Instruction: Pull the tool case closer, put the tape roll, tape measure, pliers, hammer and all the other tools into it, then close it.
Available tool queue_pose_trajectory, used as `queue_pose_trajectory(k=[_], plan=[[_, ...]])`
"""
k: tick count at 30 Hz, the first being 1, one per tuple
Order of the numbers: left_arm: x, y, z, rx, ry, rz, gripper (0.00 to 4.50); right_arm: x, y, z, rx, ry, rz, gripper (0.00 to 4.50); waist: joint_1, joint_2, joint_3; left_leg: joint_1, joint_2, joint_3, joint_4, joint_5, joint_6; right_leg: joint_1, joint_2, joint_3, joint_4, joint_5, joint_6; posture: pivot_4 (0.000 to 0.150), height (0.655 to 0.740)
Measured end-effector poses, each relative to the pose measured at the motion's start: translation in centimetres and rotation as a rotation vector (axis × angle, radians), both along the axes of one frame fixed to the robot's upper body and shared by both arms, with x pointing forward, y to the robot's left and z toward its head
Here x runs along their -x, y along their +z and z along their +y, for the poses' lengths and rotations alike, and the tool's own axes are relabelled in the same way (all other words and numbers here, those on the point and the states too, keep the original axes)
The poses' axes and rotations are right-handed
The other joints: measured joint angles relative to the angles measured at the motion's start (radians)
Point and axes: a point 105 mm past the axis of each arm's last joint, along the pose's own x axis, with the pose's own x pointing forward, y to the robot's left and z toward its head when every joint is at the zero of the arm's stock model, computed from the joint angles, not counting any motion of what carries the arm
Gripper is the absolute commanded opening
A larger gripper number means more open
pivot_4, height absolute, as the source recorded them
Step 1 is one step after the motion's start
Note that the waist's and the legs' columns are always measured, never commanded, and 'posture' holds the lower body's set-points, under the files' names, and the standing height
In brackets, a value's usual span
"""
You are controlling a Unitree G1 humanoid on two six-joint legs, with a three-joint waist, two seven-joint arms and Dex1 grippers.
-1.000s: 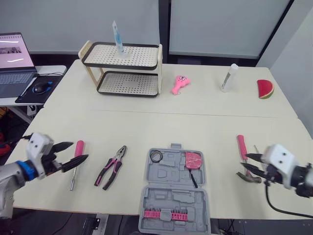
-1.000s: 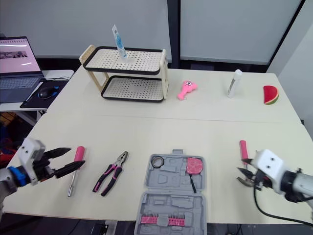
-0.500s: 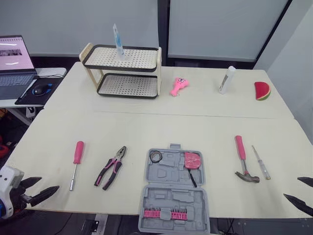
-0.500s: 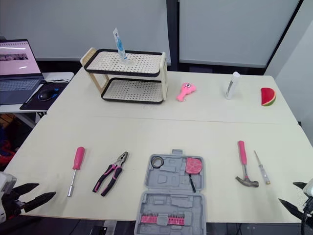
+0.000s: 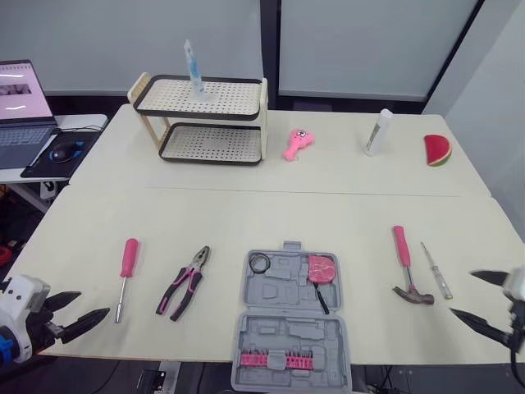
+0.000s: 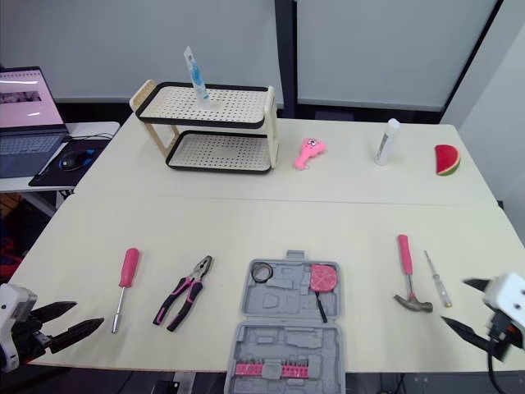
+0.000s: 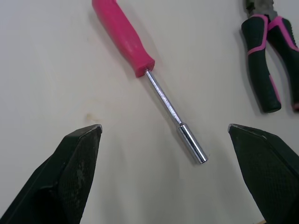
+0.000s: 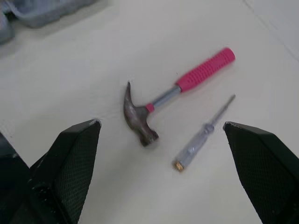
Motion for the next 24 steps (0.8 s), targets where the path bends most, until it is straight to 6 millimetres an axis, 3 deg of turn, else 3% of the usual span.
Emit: queue_pose_trajectory(k=[6, 12, 17, 24], plan=[[0.9, 0.3, -1.6, 0.035, 0.011, -0.004, 4.50, -1.9, 3.2, 8.2, -0.109, 0.319, -0.019, 4.48, -0.005, -0.003, 0.002, -0.003, 0.000, -0.002, 0.000, 0.000, 0.000, -0.002, -0.001, -0.001, -0.001, 0.006, 0.002, 0.150, 0.7350], [1.5, 0.6, -5.7, 0.112, -0.008, -0.035, 4.50, -2.7, 4.9, 13.5, -0.203, 0.505, -0.003, 4.48, 0.005, -0.003, 0.003, -0.012, -0.003, -0.005, 0.001, 0.000, 0.000, -0.009, -0.003, -0.004, -0.002, 0.007, 0.003, 0.150, 0.7350], [0.3, 1.1, -8.6, 0.144, 0.015, -0.106, 4.50, -2.7, 4.6, 15.0, -0.218, 0.551, 0.058, 4.48, 0.019, -0.002, 0.003, -0.013, -0.003, -0.006, 0.002, 0.000, 0.000, -0.008, -0.003, -0.006, -0.002, 0.007, 0.003, 0.150, 0.7350], [-4.0, -0.2, -13.4, 0.199, 0.064, -0.161, 4.50, -2.7, 3.9, 15.5, -0.208, 0.560, 0.091, 4.48, 0.015, -0.002, 0.003, -0.012, -0.004, -0.007, 0.003, 0.000, 0.000, -0.007, -0.002, -0.006, -0.002, 0.008, 0.004, 0.150, 0.7350]])
